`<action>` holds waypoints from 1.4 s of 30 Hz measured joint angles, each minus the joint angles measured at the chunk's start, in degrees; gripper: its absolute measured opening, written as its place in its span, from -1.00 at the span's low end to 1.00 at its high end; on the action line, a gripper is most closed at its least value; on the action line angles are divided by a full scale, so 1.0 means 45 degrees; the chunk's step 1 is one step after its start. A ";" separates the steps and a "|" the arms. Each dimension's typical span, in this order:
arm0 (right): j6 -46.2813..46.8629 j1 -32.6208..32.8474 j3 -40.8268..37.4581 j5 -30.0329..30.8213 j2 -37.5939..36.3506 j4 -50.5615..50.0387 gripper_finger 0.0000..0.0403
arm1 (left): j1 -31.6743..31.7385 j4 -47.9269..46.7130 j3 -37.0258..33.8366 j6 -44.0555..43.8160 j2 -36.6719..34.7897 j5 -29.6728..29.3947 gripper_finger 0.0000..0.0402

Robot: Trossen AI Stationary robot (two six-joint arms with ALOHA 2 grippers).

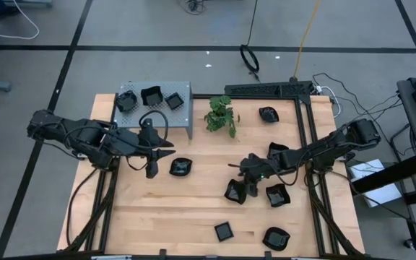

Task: Pick & Place Mini shaped plates
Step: Move the black distorted square plate to the center of the table

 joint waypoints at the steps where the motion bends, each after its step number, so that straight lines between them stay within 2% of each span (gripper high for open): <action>1: 0.0033 0.0000 -0.0102 -0.0140 -0.0001 0.0028 -0.15 | 0.0000 0.0000 0.0000 -0.0009 0.0000 0.0000 -0.52; 8: 0.0324 0.0087 -0.1106 -0.0499 -0.0005 0.2252 -0.16 | 0.0000 0.0000 0.0000 0.0024 0.0000 0.0000 -0.52; 13: 0.0224 0.0153 -0.1323 -0.0499 0.0056 0.2679 -0.25 | 0.0000 0.0000 0.0000 0.0033 0.0000 -0.0005 -0.52; 24: -0.0103 0.0593 -0.1313 -0.0504 0.1562 0.4234 -0.42 | 0.0000 0.0010 0.0005 0.0040 0.0000 -0.0005 -0.52; 29: -0.0358 0.0588 -0.1328 -0.0504 0.1612 0.4441 -0.61 | 0.0000 0.0010 0.0005 -0.0264 0.0000 -0.0010 -0.52; 34: -0.0400 0.0566 -0.1325 -0.0822 0.1547 0.4764 -0.94 | 0.0000 0.0014 0.0005 -0.0290 0.0000 -0.0009 -0.52; 38: -0.0656 0.0453 -0.1208 -0.0892 0.1549 0.5138 -0.97 | 0.0000 0.0019 0.0005 -0.0292 0.0000 -0.0010 -0.52; 42: -0.1603 0.0143 -0.0345 -0.0892 0.1570 0.4866 -0.99 | 0.0000 0.0055 0.0005 -0.0297 0.0000 -0.0010 -0.52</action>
